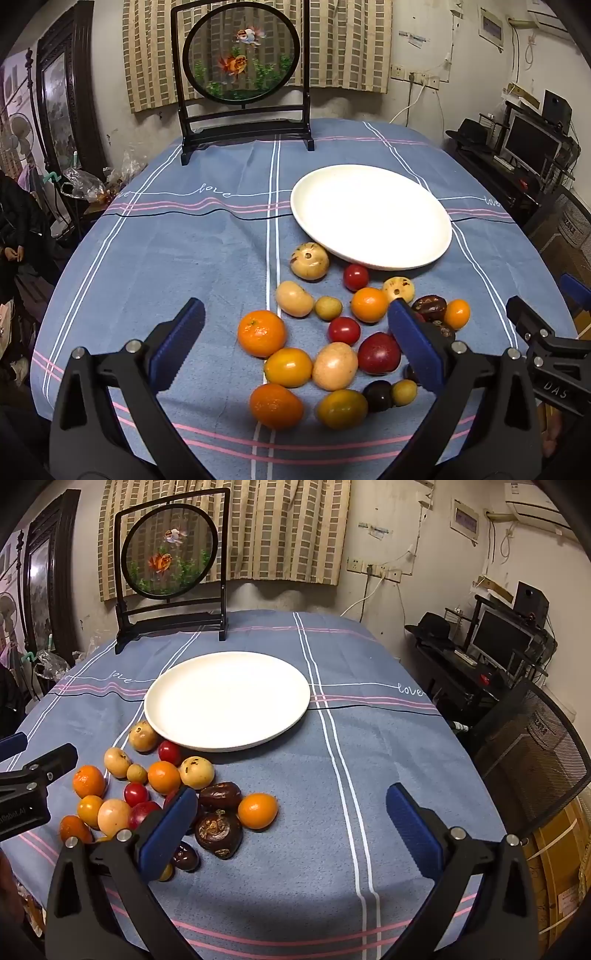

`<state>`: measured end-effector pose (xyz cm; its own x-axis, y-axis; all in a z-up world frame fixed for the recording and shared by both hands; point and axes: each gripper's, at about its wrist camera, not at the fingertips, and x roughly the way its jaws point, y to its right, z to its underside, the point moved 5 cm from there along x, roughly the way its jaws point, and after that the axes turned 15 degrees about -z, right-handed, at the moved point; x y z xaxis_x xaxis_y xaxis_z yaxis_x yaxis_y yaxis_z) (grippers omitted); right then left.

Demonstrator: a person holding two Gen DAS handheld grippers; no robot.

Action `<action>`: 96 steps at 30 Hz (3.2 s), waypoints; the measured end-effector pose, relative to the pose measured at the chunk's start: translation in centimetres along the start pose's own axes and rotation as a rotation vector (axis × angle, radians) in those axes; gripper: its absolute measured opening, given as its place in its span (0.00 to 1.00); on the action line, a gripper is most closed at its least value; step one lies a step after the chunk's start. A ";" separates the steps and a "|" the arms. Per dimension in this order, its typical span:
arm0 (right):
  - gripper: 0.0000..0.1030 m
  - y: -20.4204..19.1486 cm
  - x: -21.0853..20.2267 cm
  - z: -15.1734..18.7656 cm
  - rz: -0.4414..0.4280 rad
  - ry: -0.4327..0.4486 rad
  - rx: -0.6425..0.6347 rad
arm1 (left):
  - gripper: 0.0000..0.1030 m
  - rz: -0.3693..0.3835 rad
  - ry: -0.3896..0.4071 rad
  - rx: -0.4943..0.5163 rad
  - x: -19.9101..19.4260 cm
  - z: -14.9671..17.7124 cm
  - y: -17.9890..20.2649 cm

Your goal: Organize fruits

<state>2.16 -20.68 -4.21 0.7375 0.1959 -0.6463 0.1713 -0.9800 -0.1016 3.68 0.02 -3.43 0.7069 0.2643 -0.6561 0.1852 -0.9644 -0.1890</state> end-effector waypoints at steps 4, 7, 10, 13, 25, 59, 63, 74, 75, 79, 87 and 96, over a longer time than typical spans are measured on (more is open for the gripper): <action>0.99 -0.1 -0.1 0.0 0.002 0.002 0.003 | 0.98 0.005 -0.005 0.002 0.1 0.0 0.1; 0.99 -0.1 0.1 0.0 -0.004 -0.007 0.004 | 0.98 0.006 0.000 0.004 -0.1 0.0 -0.1; 0.99 0.1 0.0 -0.1 -0.005 -0.009 0.005 | 0.98 0.008 0.000 0.005 -0.2 0.0 -0.2; 0.99 0.4 -0.3 -0.2 -0.006 -0.009 0.005 | 0.98 0.011 -0.003 0.004 -0.3 0.0 -0.3; 0.99 -0.2 0.2 0.2 -0.022 -0.011 0.011 | 0.98 0.005 -0.011 0.003 0.0 0.2 -0.1; 0.99 -0.5 -0.1 0.2 -0.025 -0.012 0.005 | 0.98 0.004 -0.013 0.001 0.0 0.4 -0.1; 0.99 -0.5 0.0 0.3 -0.026 -0.015 0.006 | 0.98 0.004 -0.015 0.001 -0.1 0.4 -0.1; 0.99 -0.4 0.4 0.4 -0.026 -0.026 0.005 | 0.98 0.004 -0.017 0.001 -0.2 0.5 -0.1; 0.99 -0.4 0.4 0.4 -0.026 -0.026 0.004 | 0.98 0.004 -0.016 0.001 -0.2 0.5 -0.1; 0.99 -0.5 0.4 0.4 -0.028 -0.028 0.005 | 0.98 0.011 -0.016 0.004 0.2 0.5 0.1; 0.99 -0.6 0.5 0.3 -0.031 -0.034 0.005 | 0.98 0.011 -0.026 0.004 0.7 0.4 0.1; 0.99 -0.1 0.5 0.4 -0.070 -0.032 0.007 | 0.98 -0.023 -0.047 -0.021 2.0 0.4 -2.5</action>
<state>2.22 -20.47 -4.86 0.7024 0.2629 -0.6614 0.2168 -0.9642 -0.1530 4.30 2.99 -4.56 0.6699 0.2859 -0.6852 0.2154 -0.9580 -0.1892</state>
